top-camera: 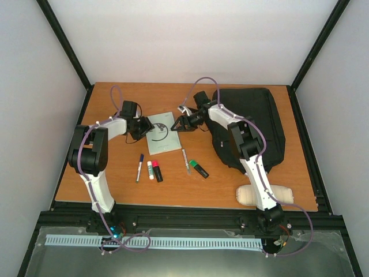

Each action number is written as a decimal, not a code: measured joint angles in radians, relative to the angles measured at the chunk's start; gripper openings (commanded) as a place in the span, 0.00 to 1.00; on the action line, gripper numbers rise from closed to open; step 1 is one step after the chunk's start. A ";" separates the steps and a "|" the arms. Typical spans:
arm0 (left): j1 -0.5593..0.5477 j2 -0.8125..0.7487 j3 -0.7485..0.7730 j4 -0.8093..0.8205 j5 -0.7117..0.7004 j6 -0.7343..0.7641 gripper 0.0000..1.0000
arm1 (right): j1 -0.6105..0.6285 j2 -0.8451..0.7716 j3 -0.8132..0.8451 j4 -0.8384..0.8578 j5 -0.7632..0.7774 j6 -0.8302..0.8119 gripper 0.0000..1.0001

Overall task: Pack the student bag
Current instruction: Pick up the book from the center of the board.

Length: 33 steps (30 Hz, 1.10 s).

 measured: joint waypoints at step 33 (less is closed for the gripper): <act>-0.038 -0.042 -0.106 0.165 0.039 -0.037 0.73 | 0.061 -0.140 -0.056 0.058 0.161 0.156 0.66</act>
